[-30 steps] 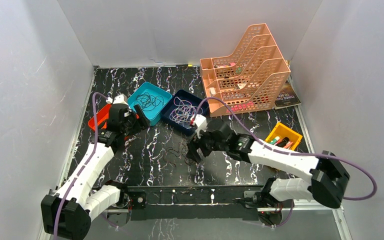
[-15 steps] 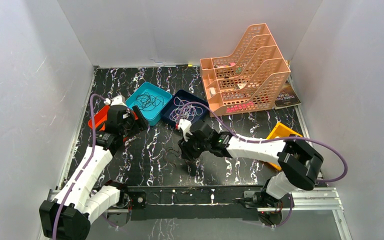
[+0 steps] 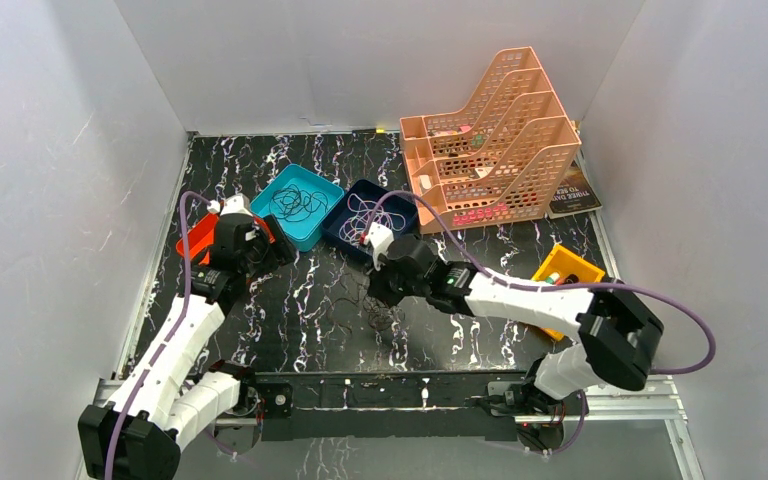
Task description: Untangle the cables
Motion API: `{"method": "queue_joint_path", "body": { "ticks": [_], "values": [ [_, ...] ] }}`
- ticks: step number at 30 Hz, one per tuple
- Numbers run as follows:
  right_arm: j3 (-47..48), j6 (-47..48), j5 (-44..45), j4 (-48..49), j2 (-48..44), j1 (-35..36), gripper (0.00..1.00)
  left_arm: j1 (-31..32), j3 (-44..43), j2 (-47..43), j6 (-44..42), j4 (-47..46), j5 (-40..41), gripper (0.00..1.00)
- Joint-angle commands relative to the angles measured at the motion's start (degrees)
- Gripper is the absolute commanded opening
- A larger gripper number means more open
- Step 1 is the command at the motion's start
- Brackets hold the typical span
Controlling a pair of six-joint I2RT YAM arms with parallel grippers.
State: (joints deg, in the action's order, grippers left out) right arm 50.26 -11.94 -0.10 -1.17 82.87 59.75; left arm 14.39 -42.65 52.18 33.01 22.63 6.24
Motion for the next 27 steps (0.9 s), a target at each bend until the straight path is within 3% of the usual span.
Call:
{"method": "queue_joint_path", "body": {
  "ticks": [1,14,27],
  "values": [
    [1.4,-2.8,4.1,1.9,-5.2,0.1,0.03,0.1,0.3,-1.5,-0.7,0.7,-0.1,0.73],
    [1.3,-6.6,11.3,-2.8,-18.8,-1.3,0.00,0.1,2.5,-1.3,-0.7,-3.3,-5.5,0.76],
    [3.9,-3.2,23.6,-10.0,-27.2,-3.1,0.00,0.1,3.3,1.6,-0.5,-6.5,-10.0,0.76]
  ]
}}
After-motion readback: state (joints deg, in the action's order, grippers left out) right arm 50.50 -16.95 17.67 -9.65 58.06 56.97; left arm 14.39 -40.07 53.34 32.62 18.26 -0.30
